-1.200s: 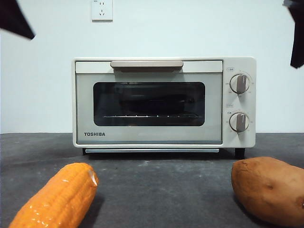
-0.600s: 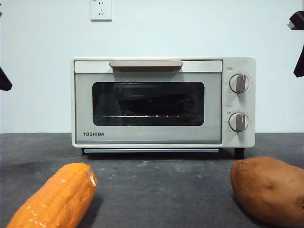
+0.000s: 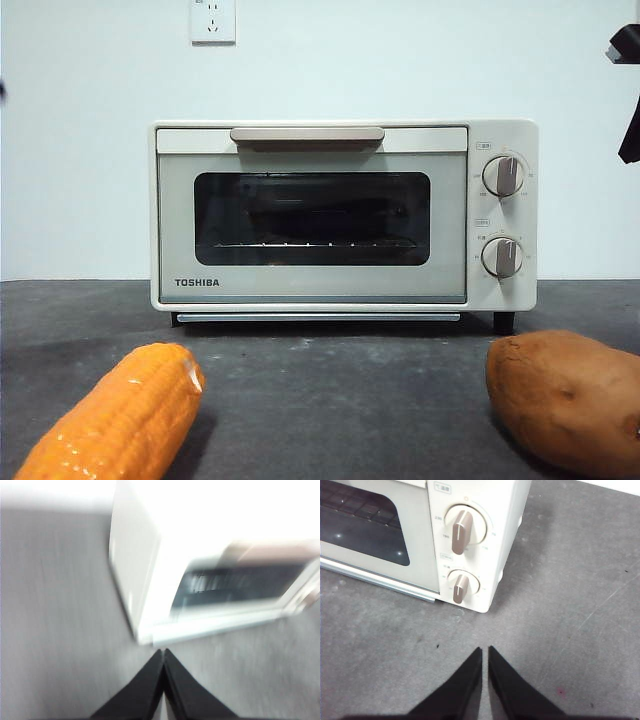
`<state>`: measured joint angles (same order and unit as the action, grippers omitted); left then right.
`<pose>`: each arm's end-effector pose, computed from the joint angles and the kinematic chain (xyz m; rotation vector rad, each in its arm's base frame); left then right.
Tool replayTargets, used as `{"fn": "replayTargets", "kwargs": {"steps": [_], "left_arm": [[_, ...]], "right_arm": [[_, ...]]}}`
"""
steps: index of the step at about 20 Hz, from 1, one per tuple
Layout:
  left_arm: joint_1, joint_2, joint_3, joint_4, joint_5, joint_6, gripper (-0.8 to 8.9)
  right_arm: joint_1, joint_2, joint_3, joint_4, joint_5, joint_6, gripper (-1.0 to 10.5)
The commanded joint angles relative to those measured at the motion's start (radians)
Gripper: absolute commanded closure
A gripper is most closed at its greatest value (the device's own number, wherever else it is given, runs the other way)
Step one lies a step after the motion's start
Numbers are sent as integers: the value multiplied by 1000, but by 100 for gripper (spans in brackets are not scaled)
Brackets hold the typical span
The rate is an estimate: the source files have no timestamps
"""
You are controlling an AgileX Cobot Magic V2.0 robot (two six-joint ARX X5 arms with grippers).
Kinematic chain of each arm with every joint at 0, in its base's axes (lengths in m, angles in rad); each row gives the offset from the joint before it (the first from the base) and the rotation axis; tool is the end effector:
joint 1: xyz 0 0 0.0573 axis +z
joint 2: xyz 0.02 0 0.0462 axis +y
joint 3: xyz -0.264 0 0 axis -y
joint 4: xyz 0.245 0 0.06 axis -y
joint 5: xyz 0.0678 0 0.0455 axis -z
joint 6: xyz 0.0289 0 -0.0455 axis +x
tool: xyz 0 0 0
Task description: Take the eggplant from the table,put the eggplant in the oven
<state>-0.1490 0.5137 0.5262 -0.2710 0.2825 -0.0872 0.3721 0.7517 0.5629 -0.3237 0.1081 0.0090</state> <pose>0.1241 -0.0268 0.2719 -0.1027 0.2785 -0.4175 0.1531 0.0564 0.2494 -0.1135 0.5003 0.2559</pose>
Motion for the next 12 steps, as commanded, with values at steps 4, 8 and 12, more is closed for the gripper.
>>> {"fn": "replayTargets", "kwargs": {"steps": [4, 8, 12], "left_arm": [[38, -249, -108, 37, -10, 217, 808], [86, -366, -278, 103, -29, 240, 808], [97, -463, -416, 106, -29, 240, 808]], "right_arm": [[3, 3, 8, 10, 4, 17, 942], [3, 3, 8, 10, 4, 17, 942], [3, 3, 8, 10, 4, 17, 942]]}}
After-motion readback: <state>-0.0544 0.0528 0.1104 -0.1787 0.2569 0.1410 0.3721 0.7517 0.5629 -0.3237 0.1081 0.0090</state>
